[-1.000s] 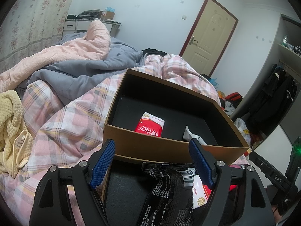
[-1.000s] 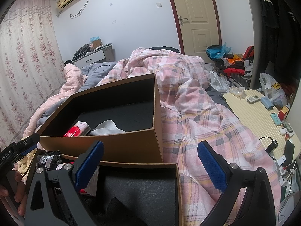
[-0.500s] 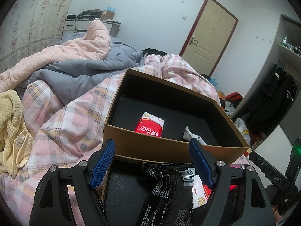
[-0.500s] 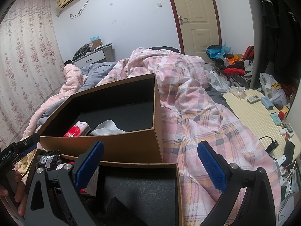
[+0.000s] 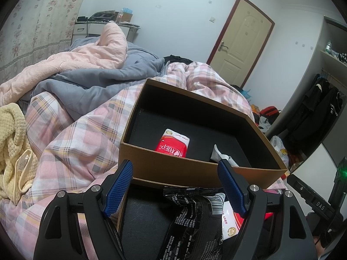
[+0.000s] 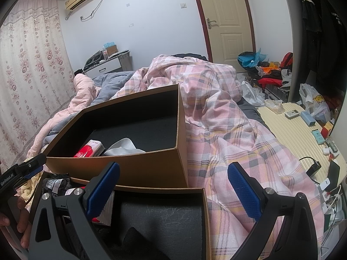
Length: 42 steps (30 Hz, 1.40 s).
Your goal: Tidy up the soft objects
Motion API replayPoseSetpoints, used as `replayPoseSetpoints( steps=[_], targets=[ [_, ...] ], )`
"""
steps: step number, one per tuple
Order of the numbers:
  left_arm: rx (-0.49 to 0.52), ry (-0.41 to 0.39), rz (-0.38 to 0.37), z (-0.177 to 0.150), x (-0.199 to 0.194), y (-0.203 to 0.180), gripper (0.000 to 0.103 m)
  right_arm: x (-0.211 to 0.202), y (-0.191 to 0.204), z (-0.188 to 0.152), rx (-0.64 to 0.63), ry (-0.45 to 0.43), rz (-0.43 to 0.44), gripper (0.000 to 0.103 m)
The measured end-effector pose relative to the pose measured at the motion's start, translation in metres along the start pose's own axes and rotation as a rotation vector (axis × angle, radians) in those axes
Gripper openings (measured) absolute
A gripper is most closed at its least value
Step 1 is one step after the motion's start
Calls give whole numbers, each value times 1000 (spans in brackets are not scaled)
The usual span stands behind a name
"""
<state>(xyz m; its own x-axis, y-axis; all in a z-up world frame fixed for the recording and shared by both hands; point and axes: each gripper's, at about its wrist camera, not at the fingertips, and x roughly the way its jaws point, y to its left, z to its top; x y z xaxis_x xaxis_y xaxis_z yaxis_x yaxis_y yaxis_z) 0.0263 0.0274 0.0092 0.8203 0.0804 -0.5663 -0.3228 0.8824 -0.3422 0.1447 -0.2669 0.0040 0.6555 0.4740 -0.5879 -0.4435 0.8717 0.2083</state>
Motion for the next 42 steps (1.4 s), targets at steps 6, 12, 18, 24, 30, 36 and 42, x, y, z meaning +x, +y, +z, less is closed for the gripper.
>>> replayPoseSetpoints(
  steps=[6,12,18,24,30,36,42],
  targets=[
    [0,0,0,0,0,0,78,0,0,0,0,0,0,99],
    [0,1,0,0,0,0,78,0,0,0,0,1,0,99],
    [-1,1,-1,1,0,1,78,0,0,0,1,1,0,99],
    [-3,3,-3,1,1,1,78,0,0,0,1,1,0,99],
    [-10,7,-7,-5,1,-1,78,1,0,0,2,1,2,99],
    [-12,7,-6,-5,1,0,78,1,0,0,3,2,2,99],
    [-12,8,-6,-4,1,0,78,1,0,0,1,3,2,99]
  ],
)
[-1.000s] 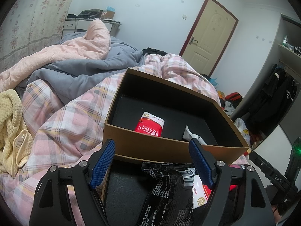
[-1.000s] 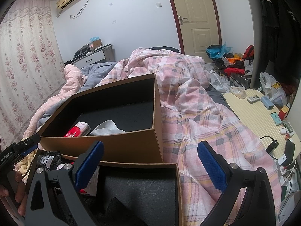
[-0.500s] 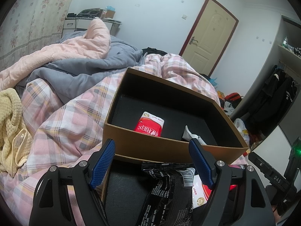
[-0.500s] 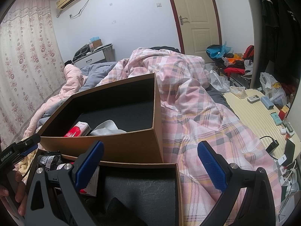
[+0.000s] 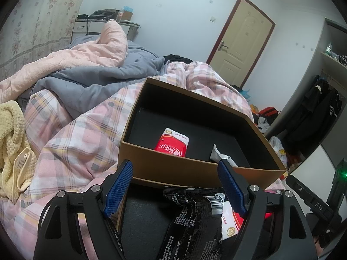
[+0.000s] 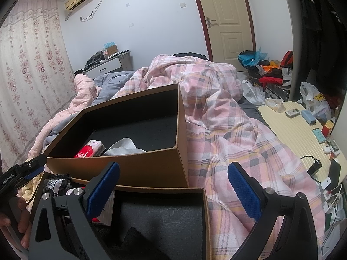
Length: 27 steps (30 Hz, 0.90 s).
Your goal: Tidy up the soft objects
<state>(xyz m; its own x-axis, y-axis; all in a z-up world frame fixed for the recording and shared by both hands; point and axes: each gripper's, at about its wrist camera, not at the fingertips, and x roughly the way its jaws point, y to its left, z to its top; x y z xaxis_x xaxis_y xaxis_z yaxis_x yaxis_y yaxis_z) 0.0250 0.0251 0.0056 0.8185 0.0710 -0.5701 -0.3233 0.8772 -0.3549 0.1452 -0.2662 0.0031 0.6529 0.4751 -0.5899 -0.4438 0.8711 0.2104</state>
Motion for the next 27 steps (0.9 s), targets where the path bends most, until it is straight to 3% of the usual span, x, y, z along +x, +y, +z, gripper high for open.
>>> replayPoseSetpoints(
  steps=[27],
  targets=[
    [-2,2,0,1,1,0,78,0,0,1,1,1,-1,99]
  ],
)
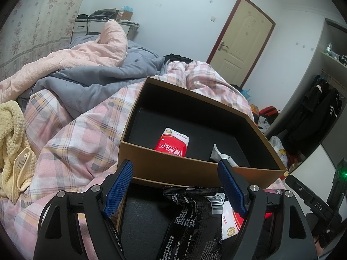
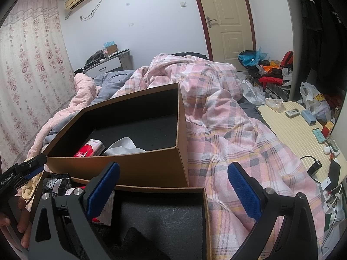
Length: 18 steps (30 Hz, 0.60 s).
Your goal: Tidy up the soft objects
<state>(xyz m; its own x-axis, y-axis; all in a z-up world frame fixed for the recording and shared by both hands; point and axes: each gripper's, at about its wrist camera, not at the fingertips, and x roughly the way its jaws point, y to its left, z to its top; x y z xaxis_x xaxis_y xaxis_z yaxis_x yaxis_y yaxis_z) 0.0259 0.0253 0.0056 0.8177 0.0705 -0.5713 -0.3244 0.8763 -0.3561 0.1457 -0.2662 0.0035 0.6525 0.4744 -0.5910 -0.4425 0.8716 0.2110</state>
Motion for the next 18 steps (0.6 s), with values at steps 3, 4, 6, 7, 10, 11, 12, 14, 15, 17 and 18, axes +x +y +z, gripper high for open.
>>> replayPoseSetpoints(
  steps=[3,4,6,7,10,11,12,14,15,17,18],
  targets=[
    [0,-1,0,0,0,0,78,0,0,0,1,0,0,99],
    [0,0,0,0,0,0,78,0,0,0,1,0,0,99],
    [0,1,0,0,0,0,78,0,0,0,1,0,0,99],
    [0,0,0,0,0,0,78,0,0,0,1,1,0,99],
    [-1,0,0,0,0,0,78,0,0,0,1,0,-1,99],
    [-1,0,0,-1,0,-1,78,1,0,0,0,1,0,99],
    [-1,1,0,0,0,0,78,1,0,1,0,1,0,99],
    [-1,0,-1,-1,0,-1,78,1,0,1,0,2,2,99],
    [-1,0,-1,-1,0,-1,78,0,0,1,0,1,8,99],
    [-1,1,0,0,0,0,78,0,0,0,0,-1,17,99],
    [-1,1,0,-1,0,0,78,0,1,-1,1,-3,25,99]
  ],
)
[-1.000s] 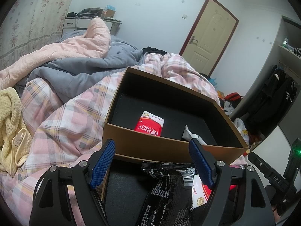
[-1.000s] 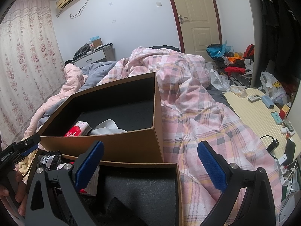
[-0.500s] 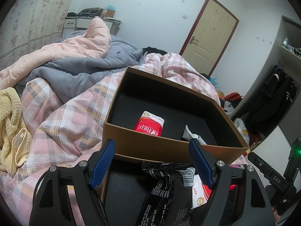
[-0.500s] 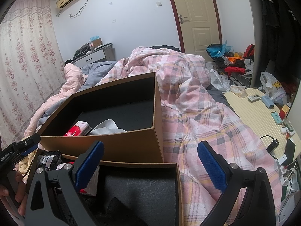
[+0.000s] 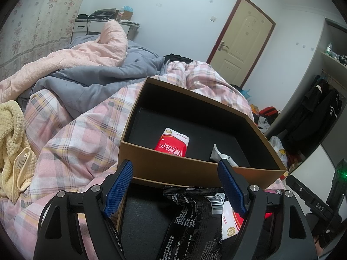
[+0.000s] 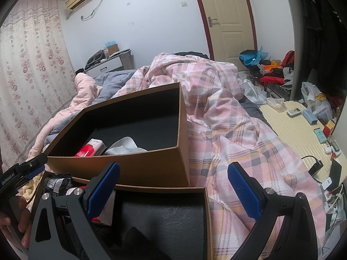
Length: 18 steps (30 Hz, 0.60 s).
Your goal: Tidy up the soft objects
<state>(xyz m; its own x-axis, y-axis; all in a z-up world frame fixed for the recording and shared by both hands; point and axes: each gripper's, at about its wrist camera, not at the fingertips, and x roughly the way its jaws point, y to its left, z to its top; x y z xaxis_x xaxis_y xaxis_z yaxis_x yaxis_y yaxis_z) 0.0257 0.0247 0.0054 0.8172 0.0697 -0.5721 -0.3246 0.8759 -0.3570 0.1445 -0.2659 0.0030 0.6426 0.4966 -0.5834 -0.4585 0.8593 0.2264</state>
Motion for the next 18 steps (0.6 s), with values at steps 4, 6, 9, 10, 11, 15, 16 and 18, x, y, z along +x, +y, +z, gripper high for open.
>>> replayPoseSetpoints(
  steps=[4,6,9,10,11,15,16,18],
  targets=[
    [0,-1,0,0,0,0,78,-1,1,-4,6,0,16,99],
    [0,0,0,1,0,0,78,-1,1,-6,12,1,21,103],
    [1,0,-3,0,0,-1,78,-1,-1,-5,22,-4,34,102],
    [1,0,-2,1,0,0,78,-1,-3,-3,25,-5,37,102],
    [3,-1,0,1,0,0,78,-1,-3,-4,29,-7,37,102],
    [6,-3,2,0,-1,-2,78,-1,-5,-2,42,-6,39,102],
    [5,-3,2,0,-1,-2,78,-1,-5,-2,44,-4,38,102],
    [4,-2,1,-1,-1,-3,78,1,-5,-2,45,5,33,102]
  ],
)
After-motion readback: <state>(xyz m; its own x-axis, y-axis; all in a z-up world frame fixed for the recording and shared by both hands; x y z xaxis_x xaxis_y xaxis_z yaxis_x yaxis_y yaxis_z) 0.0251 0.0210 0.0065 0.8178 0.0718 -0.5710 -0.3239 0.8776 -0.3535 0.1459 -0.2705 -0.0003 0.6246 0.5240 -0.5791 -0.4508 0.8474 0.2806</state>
